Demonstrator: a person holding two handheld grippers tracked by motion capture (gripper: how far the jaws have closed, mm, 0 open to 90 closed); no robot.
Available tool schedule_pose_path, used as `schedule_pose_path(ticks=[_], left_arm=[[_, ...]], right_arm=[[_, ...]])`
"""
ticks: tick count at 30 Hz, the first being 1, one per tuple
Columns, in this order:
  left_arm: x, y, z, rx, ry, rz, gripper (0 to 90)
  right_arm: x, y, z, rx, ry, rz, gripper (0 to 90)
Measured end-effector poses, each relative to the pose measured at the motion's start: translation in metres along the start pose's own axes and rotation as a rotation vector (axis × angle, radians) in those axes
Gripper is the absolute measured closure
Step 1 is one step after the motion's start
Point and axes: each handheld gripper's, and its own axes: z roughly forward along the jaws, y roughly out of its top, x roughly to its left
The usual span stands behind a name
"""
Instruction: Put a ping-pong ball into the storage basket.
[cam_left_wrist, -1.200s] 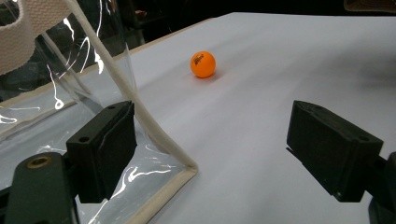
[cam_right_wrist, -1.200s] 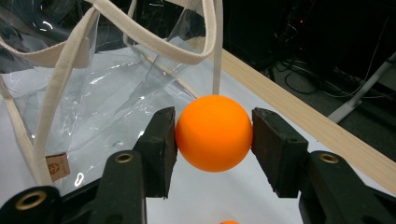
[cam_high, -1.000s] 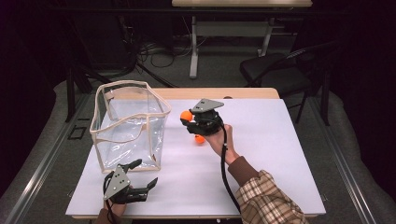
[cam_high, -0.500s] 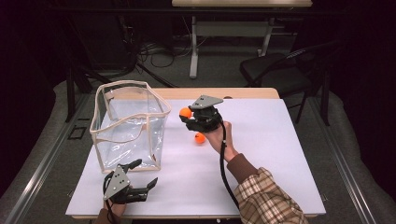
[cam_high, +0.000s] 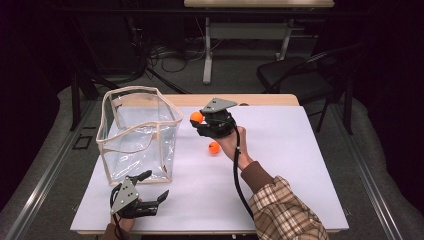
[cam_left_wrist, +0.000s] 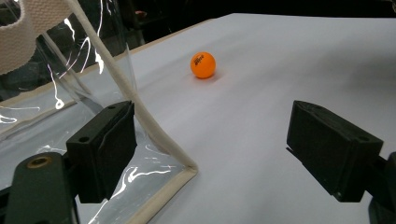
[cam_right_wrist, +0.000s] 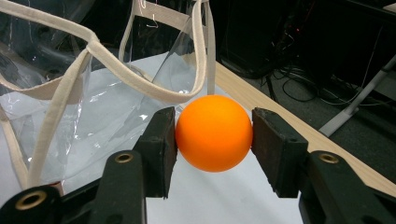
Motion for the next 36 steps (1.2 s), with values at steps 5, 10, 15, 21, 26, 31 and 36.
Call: schedule_pose_path(ticks=[5,10,15,21,26,31,36], left_arm=[[0.000,0.000,0.000,-0.001,0.001,-0.002,15.8],[0.000,0.000,-0.001,0.000,0.001,0.000,15.8],[0.000,0.001,0.000,0.001,0.007,0.007,15.8],[0.000,0.000,0.000,0.000,0.006,-0.001,15.8],[0.000,0.000,0.000,0.000,0.006,-0.001,15.8],[0.000,0.000,0.000,0.000,0.005,0.000,15.8],[0.000,0.000,0.000,0.000,0.004,0.000,15.8]], right_arm=[[0.000,0.002,0.000,-0.005,-0.004,-0.005,50.5],[-0.002,0.004,0.002,-0.007,-0.012,0.000,50.5],[-0.002,0.008,0.001,-0.024,-0.019,-0.003,50.5],[-0.003,0.015,0.001,-0.033,-0.023,-0.009,50.5],[-0.003,0.019,0.003,-0.029,-0.023,-0.012,50.5],[-0.005,0.023,0.004,-0.032,-0.026,-0.008,50.5],[-0.007,0.026,0.004,-0.034,-0.031,-0.004,50.5]])
